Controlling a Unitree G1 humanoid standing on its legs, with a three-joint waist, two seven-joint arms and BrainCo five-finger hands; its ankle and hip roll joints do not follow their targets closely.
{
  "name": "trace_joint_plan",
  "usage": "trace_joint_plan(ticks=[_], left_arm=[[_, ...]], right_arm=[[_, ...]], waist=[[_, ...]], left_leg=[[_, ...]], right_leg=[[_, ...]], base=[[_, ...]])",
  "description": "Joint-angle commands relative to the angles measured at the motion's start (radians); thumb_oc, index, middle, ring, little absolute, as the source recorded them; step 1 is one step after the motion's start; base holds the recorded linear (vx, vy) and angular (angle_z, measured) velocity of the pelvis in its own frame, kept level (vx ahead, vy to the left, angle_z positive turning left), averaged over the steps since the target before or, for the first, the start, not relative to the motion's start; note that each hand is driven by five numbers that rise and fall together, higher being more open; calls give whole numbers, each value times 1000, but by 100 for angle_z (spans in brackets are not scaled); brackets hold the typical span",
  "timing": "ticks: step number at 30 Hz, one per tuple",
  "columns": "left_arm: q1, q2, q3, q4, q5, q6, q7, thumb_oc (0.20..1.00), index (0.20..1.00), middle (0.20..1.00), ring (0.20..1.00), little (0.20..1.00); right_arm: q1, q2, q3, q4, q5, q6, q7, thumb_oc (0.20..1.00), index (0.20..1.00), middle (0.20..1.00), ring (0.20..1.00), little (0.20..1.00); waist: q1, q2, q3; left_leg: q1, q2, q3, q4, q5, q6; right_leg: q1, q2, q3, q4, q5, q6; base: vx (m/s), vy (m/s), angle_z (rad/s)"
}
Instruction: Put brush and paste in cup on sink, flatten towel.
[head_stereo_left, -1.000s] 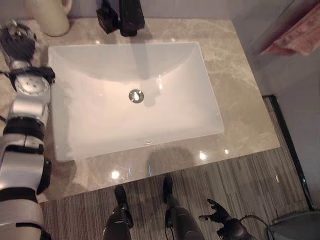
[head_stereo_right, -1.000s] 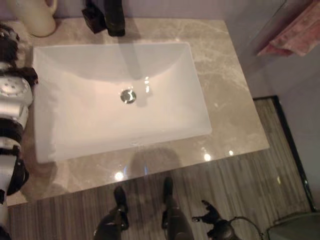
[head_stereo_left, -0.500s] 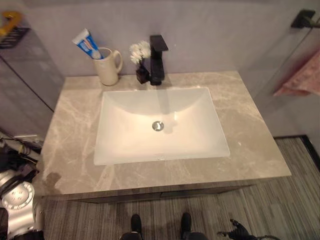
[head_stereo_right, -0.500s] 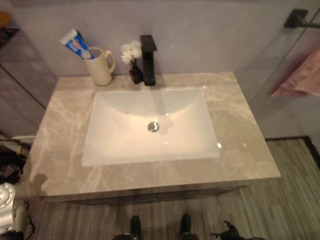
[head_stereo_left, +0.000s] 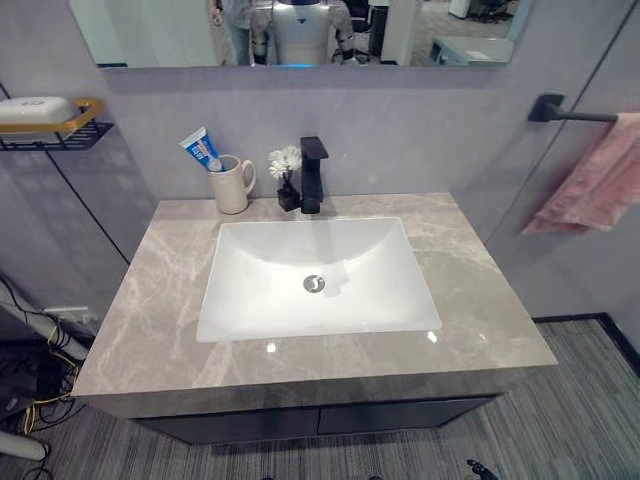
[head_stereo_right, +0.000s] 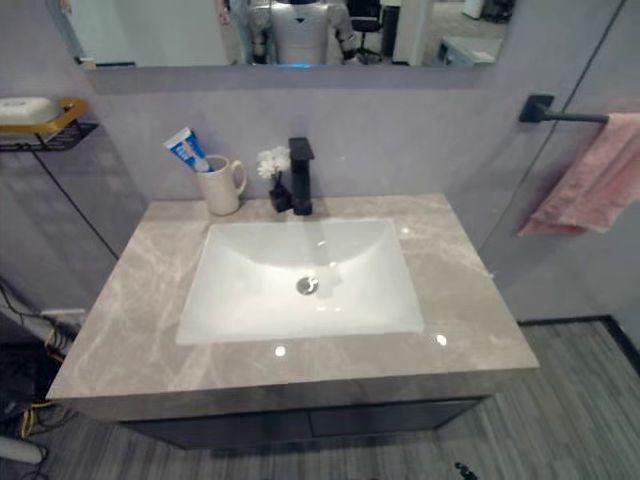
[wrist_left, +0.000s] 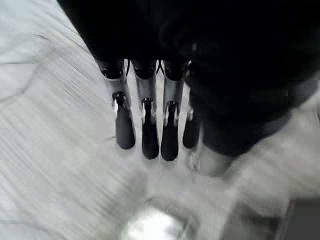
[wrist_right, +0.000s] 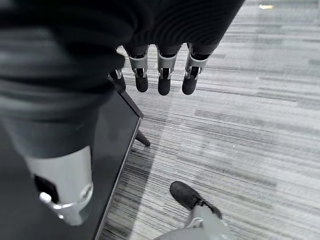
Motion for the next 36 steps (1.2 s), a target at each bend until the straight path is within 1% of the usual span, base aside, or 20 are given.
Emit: trace_joint_plan(ticks=[1,3,8,9,10,13,14,15,17,18,19,21,23,24,25,26,28,29,31,36], left_arm=[[-111,66,6,-116,296,-76,-139,1000,1000,1000,1000,1000],[-196,119,-217,-119,669,-66,-89,1000,1000,1000,1000,1000],[-239,141,-213,-144,659,-82,-75,1000,1000,1000,1000,1000],[-256,140,-220,-156,648,-92,-78,1000,1000,1000,1000,1000],[-257,141,-220,-156,648,-92,-78,1000,1000,1000,1000,1000],[-287,137,-229,-208,618,-113,-55,1000,1000,1000,1000,1000],[-295,128,-224,-237,577,-116,-52,1000,1000,1000,1000,1000],[-300,120,-231,-277,548,-121,-54,1000,1000,1000,1000,1000],[-309,110,-243,-299,521,-126,-62,1000,1000,1000,1000,1000],[-323,100,-250,-305,511,-123,-59,1000,1000,1000,1000,1000],[-323,99,-251,-304,511,-123,-58,1000,1000,1000,1000,1000],[-331,88,-253,-309,503,-118,-55,1000,1000,1000,1000,1000],[-327,83,-248,-320,486,-123,-51,1000,1000,1000,1000,1000],[-298,88,-199,-343,426,-132,-46,1000,1000,1000,1000,1000],[-296,89,-198,-343,425,-132,-46,1000,1000,1000,1000,1000],[-285,92,-169,-335,399,-134,-42,1000,1000,1000,1000,1000],[-286,94,-156,-326,394,-133,-37,1000,1000,1000,1000,1000],[-287,92,-141,-301,389,-135,-34,1000,1000,1000,1000,1000],[-286,95,-115,-278,387,-139,-32,1000,1000,1000,1000,1000],[-272,105,-86,-291,360,-147,-32,1000,1000,1000,1000,1000]], right_arm=[[-59,-59,1,-17,8,-17,25,1000,1000,1000,1000,1000],[-64,-55,-40,57,15,0,27,1000,1000,1000,1000,1000],[-72,-61,-84,87,36,6,5,1000,1000,1000,1000,1000],[-60,-57,-113,93,55,6,-3,1000,1000,1000,1000,1000],[-60,-56,-113,93,55,6,-3,1000,1000,1000,1000,1000],[-18,-41,-166,27,124,-12,-19,1000,1000,1000,1000,1000],[7,-36,-180,-19,145,-23,-32,1000,1000,1000,1000,1000],[22,-34,-193,-37,162,-37,-49,1000,1000,1000,1000,1000],[39,-31,-192,-53,173,-47,-55,1000,1000,1000,1000,1000],[46,-26,-190,-67,183,-53,-62,1000,1000,1000,1000,1000],[46,-27,-191,-67,183,-53,-62,1000,1000,1000,1000,1000],[44,-22,-184,-74,188,-56,-70,1000,1000,1000,1000,1000],[35,-22,-179,-73,176,-59,-78,1000,1000,1000,1000,1000],[19,-18,-151,-120,155,-67,-83,1000,1000,1000,1000,1000],[20,-17,-149,-122,154,-66,-83,1000,1000,1000,1000,1000],[12,-16,-133,-138,139,-67,-85,1000,1000,1000,1000,1000],[13,-15,-131,-141,138,-70,-86,1000,1000,1000,1000,1000],[26,-16,-130,-136,135,-74,-89,1000,1000,1000,1000,1000],[44,-24,-129,-145,127,-77,-85,1000,1000,1000,1000,1000],[49,-49,-122,-109,88,-77,-84,1000,1000,1000,1000,1000]], waist=[[-21,-21,58],[-57,-24,66],[-87,-28,98],[-108,-24,116],[-106,-27,115],[-148,-20,144],[-152,-7,161],[-148,11,164],[-160,20,153],[-158,32,139],[-156,32,142],[-147,34,127],[-126,31,115],[-86,14,98],[-85,13,98],[-71,1,89],[-70,-3,88],[-85,-3,81],[-98,-1,76],[-105,-1,85]], left_leg=[[-17,11,-33,45,4,14],[-13,-5,39,80,-39,33],[-27,-64,127,101,-76,70],[-13,-73,172,95,-88,76],[-15,-75,175,93,-84,76],[11,-74,266,50,-73,73],[18,-56,309,31,-57,67],[19,-42,341,3,-36,69],[22,-35,381,-25,-15,70],[25,-27,403,-31,-22,72],[28,-27,404,-31,-25,72],[23,-19,458,-32,-17,74],[18,-8,516,-29,-7,73],[5,25,658,-25,12,68],[6,25,661,-25,12,67],[-1,40,714,-22,20,61],[0,45,727,-21,29,55],[-6,58,728,-7,38,44],[-7,78,738,5,53,28],[-29,131,729,83,73,-17]], right_leg=[[-21,-26,62,22,67,44],[-39,-45,106,29,85,65],[-134,-86,194,47,175,120],[-154,-99,213,43,210,139],[-158,-101,217,43,212,139],[-202,-129,156,36,261,154],[-221,-154,22,52,237,143],[-199,-163,-87,106,170,120],[-181,-132,-74,174,113,102],[-131,-109,-88,244,42,99],[-131,-109,-86,250,37,100],[-84,-105,-142,276,-4,89],[-43,-115,-224,281,-16,86],[10,-119,-385,273,-18,87],[10,-118,-383,272,-18,86],[22,-117,-444,251,-19,86],[15,-111,-441,242,-20,81],[18,-80,-386,209,-42,67],[31,-50,-348,172,-66,46],[55,-14,-309,122,-85,20]], base=[[-117,147,-79],[-142,252,-54],[-170,214,-71],[-129,178,-55],[-166,226,-74],[-159,137,-121],[-242,148,-136],[-240,159,-121],[-126,132,-67],[-27,99,-82],[-40,90,-109],[-85,-8,-85],[-162,-89,-142],[-181,-113,-221],[-206,-172,-302],[-60,-89,-248],[-19,-175,-148],[19,-210,-52],[35,-219,-30],[43,-198,-16]])
